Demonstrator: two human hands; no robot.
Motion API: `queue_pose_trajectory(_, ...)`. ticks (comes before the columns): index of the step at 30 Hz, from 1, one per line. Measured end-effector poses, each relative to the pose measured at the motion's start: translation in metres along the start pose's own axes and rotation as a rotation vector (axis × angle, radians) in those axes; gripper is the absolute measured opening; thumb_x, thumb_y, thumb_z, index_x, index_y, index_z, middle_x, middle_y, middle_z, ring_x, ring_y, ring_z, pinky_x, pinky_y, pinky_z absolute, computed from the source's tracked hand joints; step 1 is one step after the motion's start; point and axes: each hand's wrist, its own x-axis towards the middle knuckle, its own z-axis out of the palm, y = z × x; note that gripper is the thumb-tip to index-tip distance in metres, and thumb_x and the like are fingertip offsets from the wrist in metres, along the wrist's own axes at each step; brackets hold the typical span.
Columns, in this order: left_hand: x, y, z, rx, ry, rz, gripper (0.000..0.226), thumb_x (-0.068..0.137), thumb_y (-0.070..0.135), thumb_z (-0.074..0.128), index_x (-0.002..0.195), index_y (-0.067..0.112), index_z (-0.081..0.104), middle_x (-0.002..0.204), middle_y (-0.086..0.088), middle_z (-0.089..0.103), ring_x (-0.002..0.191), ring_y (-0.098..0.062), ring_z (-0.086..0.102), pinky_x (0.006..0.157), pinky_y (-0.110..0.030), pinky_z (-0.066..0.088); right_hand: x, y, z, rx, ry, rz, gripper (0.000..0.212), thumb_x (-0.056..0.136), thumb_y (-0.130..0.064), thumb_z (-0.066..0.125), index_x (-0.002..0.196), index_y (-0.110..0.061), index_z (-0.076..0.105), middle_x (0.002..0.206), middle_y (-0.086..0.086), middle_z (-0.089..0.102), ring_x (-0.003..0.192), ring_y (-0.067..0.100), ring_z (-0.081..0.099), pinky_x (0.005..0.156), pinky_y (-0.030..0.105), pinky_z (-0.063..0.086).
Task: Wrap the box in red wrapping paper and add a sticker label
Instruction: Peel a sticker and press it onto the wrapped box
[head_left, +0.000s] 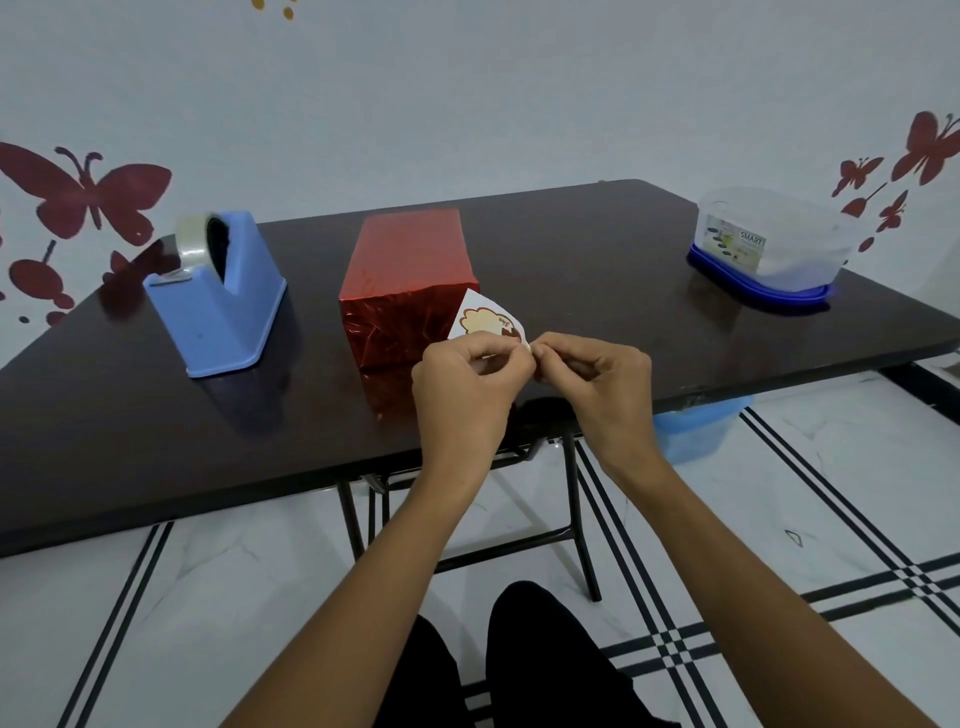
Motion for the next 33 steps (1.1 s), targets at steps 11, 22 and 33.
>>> queue_pose_trajectory(11, 0.003, -0.003, -0.008, -0.168, -0.068, -0.106, 0.013, 0.081, 0.009, 0.071, 0.082, 0.021, 0.076, 0.079, 0.009, 0.074, 0.084, -0.002, 0.068, 0.080, -0.038, 0.058, 0.002, 0.002, 0.001, -0.009, 0.032, -0.004, 0.019, 0.086, -0.009, 0.064, 0.098, -0.024, 0.067, 0.080, -0.020, 0.067, 0.080, 0.000, 0.068, 0.070, 0.012, 0.053)
queue_pose_trajectory(22, 0.004, 0.000, -0.005, -0.066, -0.058, -0.032, 0.012, 0.079, 0.004, 0.071, 0.079, 0.016, 0.074, 0.074, 0.011, 0.069, 0.076, 0.009, 0.064, 0.072, -0.017, 0.055, -0.001, 0.005, 0.003, -0.095, 0.051, -0.077, 0.020, 0.086, -0.010, 0.064, 0.103, -0.018, 0.067, 0.085, -0.008, 0.069, 0.083, 0.005, 0.067, 0.074, 0.017, 0.056)
queue_pose_trajectory(33, 0.007, -0.007, -0.002, 0.060, -0.080, 0.052, 0.009, 0.075, 0.012, 0.065, 0.069, 0.015, 0.071, 0.067, 0.004, 0.069, 0.067, -0.013, 0.067, 0.071, -0.039, 0.058, -0.003, 0.008, 0.004, -0.175, 0.063, -0.150, 0.016, 0.086, -0.011, 0.063, 0.099, -0.015, 0.072, 0.077, 0.002, 0.073, 0.072, 0.011, 0.067, 0.067, 0.025, 0.057)
